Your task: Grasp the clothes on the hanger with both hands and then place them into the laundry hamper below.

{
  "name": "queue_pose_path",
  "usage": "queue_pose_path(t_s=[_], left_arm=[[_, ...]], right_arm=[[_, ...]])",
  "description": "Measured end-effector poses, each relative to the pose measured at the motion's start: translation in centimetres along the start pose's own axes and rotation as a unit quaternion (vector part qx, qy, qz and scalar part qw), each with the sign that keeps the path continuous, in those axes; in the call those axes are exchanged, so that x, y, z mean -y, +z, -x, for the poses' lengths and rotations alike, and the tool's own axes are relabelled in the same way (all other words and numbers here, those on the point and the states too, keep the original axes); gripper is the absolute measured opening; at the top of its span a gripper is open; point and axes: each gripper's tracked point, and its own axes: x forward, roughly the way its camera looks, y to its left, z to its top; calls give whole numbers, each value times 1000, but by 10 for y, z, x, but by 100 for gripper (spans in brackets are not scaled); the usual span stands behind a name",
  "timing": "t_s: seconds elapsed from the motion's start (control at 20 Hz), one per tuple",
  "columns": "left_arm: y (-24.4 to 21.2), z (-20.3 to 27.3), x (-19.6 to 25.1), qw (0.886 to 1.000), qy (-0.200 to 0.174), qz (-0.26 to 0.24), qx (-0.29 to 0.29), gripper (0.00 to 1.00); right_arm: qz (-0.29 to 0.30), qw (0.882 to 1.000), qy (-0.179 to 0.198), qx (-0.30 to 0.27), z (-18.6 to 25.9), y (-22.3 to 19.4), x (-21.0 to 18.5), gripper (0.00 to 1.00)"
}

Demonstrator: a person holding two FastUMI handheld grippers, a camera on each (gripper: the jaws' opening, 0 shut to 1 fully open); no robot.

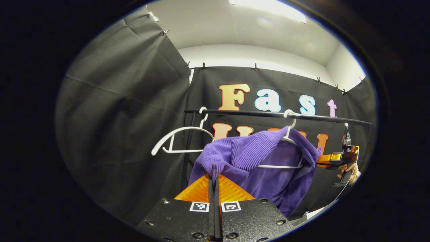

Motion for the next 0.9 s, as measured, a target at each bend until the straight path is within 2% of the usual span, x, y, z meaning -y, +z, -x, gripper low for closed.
queue_pose_path(t_s=[0.15, 0.35, 0.45, 0.55, 0.65, 0.9], left_arm=[[31, -7, -11, 999, -9, 25, 21, 0], [74, -21, -27, 998, -10, 23, 51, 0], [80, -33, -32, 998, -13, 19, 54, 0], [88, -40, -35, 998, -21, 23, 56, 0], [92, -49, -36, 998, -28, 25, 56, 0], [86, -70, -38, 999, -26, -9, 44, 0]], right_arm=[[-11, 1000, 0, 15, -6, 21, 1, 8], [-22, 999, 8, 37, -11, 54, 0, 8], [-25, 998, 0, 51, -14, 71, 8, 8], [-41, 997, 8, 59, -12, 82, 3, 8], [-30, 998, 3, 55, -15, 81, 9, 8], [-22, 999, -15, 43, -33, 80, 20, 8]])
